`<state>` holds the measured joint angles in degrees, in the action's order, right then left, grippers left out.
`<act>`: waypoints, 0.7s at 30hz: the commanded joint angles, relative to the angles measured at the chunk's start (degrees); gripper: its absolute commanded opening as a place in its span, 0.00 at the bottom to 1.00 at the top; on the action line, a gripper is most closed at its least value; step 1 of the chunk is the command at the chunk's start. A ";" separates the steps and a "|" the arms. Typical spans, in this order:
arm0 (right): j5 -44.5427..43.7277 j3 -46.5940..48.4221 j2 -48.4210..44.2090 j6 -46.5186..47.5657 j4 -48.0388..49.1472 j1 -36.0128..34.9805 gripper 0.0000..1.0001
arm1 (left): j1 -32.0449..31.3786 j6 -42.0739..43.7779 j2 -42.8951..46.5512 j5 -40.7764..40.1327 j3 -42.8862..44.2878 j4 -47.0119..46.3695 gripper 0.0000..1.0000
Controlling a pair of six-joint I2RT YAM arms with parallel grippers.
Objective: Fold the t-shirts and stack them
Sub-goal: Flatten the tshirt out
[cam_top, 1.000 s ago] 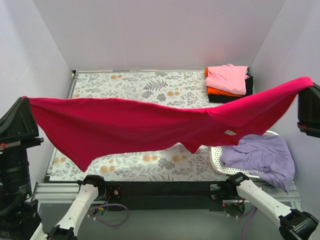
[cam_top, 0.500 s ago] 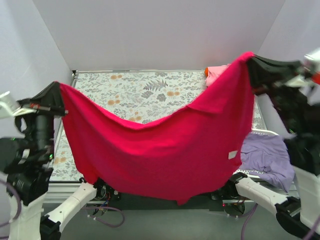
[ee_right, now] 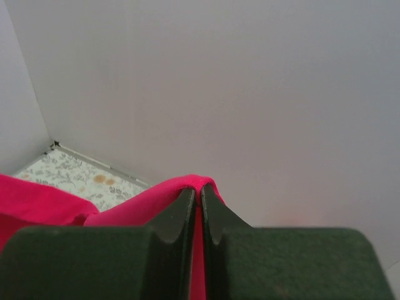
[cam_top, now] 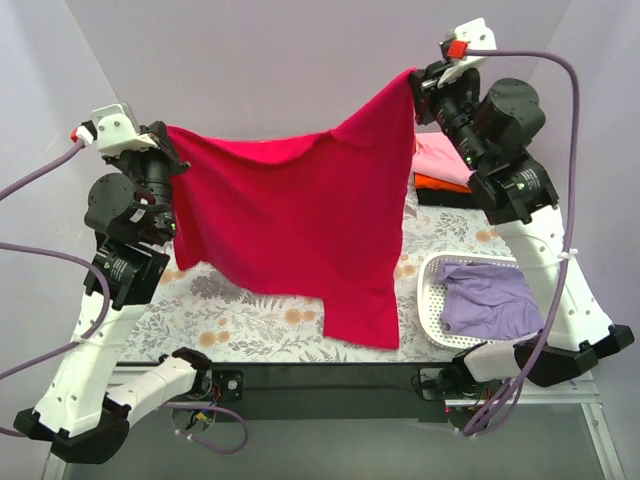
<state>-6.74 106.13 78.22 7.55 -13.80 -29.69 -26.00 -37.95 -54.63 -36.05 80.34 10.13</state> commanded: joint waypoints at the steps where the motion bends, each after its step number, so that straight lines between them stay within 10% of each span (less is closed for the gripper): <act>1: -0.73 6.28 -4.21 1.15 6.51 0.16 0.01 | -0.10 3.59 2.33 -1.39 3.34 -6.00 0.00; 21: 15.00 -0.84 -24.60 -3.77 0.18 0.16 0.01 | -0.28 -4.85 15.52 4.68 7.99 7.09 0.00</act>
<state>6.17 101.95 53.98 4.47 -13.78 -29.67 -26.02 -41.85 -38.85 -33.01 85.32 14.28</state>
